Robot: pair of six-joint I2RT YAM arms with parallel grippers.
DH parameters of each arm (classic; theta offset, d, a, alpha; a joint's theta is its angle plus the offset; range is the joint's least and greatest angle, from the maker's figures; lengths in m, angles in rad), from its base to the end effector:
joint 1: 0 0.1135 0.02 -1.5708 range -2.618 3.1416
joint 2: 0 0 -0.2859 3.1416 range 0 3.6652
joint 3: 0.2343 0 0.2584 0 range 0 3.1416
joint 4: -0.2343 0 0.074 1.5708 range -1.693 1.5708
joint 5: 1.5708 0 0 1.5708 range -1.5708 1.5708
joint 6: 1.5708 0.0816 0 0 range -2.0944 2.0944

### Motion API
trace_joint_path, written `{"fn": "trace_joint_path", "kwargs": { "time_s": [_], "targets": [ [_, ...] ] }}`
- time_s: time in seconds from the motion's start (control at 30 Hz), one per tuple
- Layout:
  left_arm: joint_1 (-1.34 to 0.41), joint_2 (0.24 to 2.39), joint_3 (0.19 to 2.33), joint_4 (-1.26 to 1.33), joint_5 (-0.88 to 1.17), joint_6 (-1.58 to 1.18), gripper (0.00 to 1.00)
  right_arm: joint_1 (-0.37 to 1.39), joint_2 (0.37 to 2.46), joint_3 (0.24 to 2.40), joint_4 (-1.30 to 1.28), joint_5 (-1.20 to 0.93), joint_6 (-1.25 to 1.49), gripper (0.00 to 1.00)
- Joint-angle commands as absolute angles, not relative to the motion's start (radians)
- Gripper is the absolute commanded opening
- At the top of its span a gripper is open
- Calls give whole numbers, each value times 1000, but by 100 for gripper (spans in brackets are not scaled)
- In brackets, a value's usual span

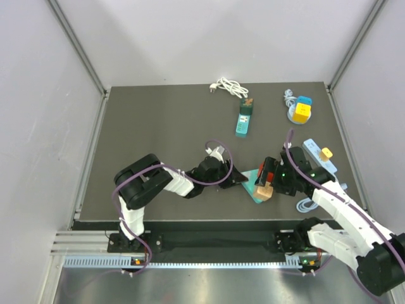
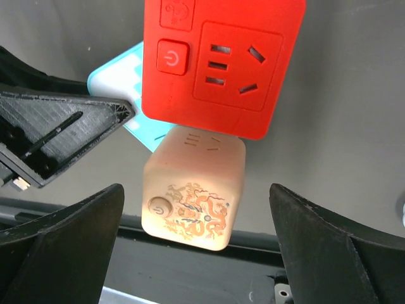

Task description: Pull the plug off the socket

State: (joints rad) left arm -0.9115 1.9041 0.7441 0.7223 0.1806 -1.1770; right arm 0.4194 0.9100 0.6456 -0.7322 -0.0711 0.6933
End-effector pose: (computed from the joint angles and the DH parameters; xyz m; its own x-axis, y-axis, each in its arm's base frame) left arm 0.2387 -0.3320 0.1118 -0.9097 -0.3092 -0.2772 0.0968 0.4913 -0.8656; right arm 0.1686 0.0815 0.2010 -0.8719 0.3092 -0.3796 0.1506 0.9071 0.3930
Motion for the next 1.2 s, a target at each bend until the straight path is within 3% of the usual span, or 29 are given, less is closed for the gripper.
{"fn": "trace_joint_path", "kwargs": {
  "time_s": [0.0, 0.43, 0.83, 1.0, 1.17],
  "targets": [
    [-925, 1931, 746, 721, 152, -1169, 43, 442, 913, 644, -690, -18, 730, 96],
    [-943, 1930, 729, 709, 103, -1170, 0, 546, 928, 621, -692, 74, 825, 91],
    [-974, 1913, 739, 563, 8, -1154, 0, 564, 985, 603, -644, 113, 847, 80],
    [-985, 1916, 723, 538, -84, -1154, 0, 575, 1000, 611, -644, 127, 856, 65],
    [-986, 1940, 709, 537, -118, -1157, 0, 595, 1017, 617, -646, 141, 867, 57]
  ]
}}
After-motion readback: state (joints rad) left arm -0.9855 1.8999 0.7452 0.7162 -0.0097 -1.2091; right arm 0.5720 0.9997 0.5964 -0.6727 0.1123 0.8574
